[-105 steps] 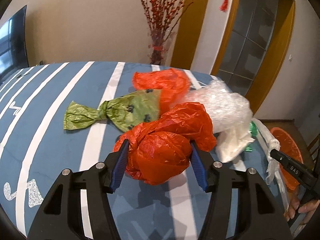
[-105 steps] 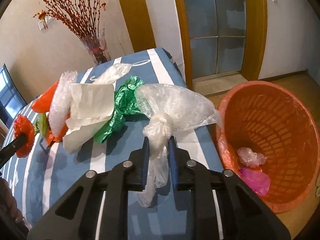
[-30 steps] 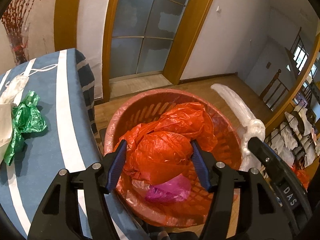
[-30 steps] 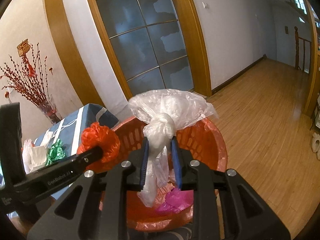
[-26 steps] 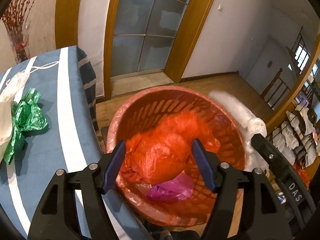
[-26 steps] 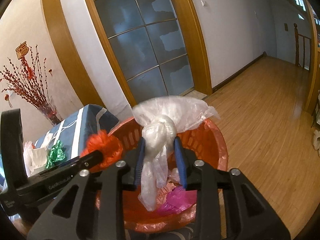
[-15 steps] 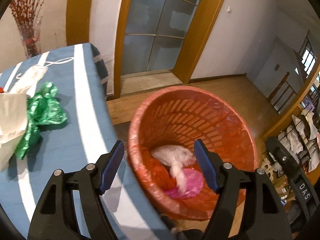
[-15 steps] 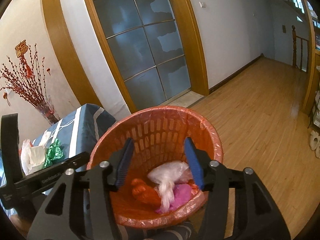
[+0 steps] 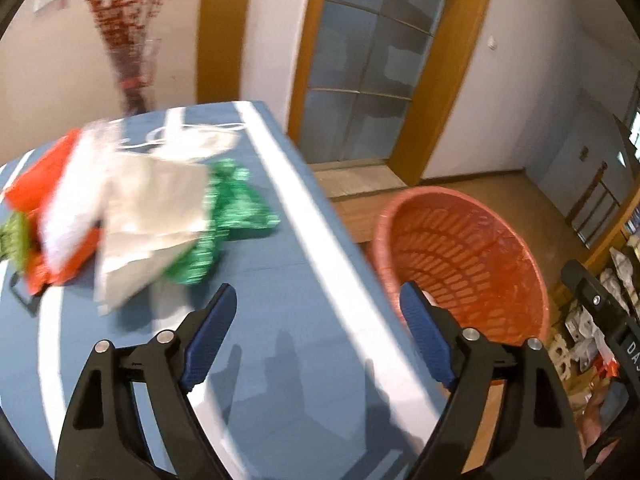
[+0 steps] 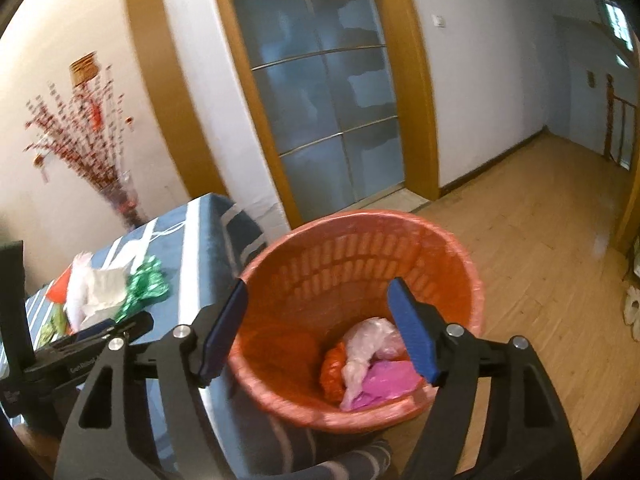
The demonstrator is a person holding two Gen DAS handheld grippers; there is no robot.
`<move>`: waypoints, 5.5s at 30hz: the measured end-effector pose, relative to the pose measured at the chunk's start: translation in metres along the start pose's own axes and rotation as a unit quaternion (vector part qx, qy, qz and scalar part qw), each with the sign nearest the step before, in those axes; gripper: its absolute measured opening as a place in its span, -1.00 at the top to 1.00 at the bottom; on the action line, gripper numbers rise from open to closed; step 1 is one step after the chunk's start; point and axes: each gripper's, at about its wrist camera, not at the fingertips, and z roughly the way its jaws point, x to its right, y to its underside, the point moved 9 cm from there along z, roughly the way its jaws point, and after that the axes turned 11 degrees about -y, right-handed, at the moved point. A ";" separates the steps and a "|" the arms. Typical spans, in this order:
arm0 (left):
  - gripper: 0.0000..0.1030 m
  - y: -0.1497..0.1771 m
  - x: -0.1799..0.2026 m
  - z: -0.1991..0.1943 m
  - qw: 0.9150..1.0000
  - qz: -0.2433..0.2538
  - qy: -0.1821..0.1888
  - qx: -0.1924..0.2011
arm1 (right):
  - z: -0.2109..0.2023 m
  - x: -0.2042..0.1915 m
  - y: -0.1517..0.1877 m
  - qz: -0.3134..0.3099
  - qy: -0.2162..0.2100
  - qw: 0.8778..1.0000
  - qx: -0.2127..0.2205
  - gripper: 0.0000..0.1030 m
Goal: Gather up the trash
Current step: 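Move both open tools back over the remaining bags on the table, then grasp the white paper bag with the right tool while the left tool grasps bubble wrap, then carry both items over the wastebasket and open both tools to drop them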
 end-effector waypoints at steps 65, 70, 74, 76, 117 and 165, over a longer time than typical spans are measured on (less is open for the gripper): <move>-0.80 0.021 -0.254 -0.031 0.983 -0.128 -0.131 0.034 | 0.091 -0.224 0.057 -0.115 -0.037 0.989 -0.090 0.94; -0.80 0.018 -0.229 -0.029 0.986 -0.111 -0.115 0.034 | 0.082 -0.203 0.051 -0.097 -0.029 0.991 -0.083 0.94; -0.80 0.015 -0.208 -0.023 0.989 -0.095 -0.108 0.030 | 0.073 -0.194 0.048 -0.089 -0.033 0.993 -0.077 0.94; -0.80 0.014 -0.200 -0.019 0.990 -0.087 -0.109 0.027 | 0.068 -0.192 0.046 -0.087 -0.035 0.993 -0.073 0.94; 0.43 0.003 -0.114 -0.015 0.998 -0.053 -0.043 0.018 | 0.032 -0.114 0.031 -0.039 -0.002 0.998 -0.039 0.94; 0.43 -0.004 0.127 0.015 0.994 0.070 0.087 0.000 | 0.001 0.086 0.001 0.064 0.119 0.991 0.020 0.94</move>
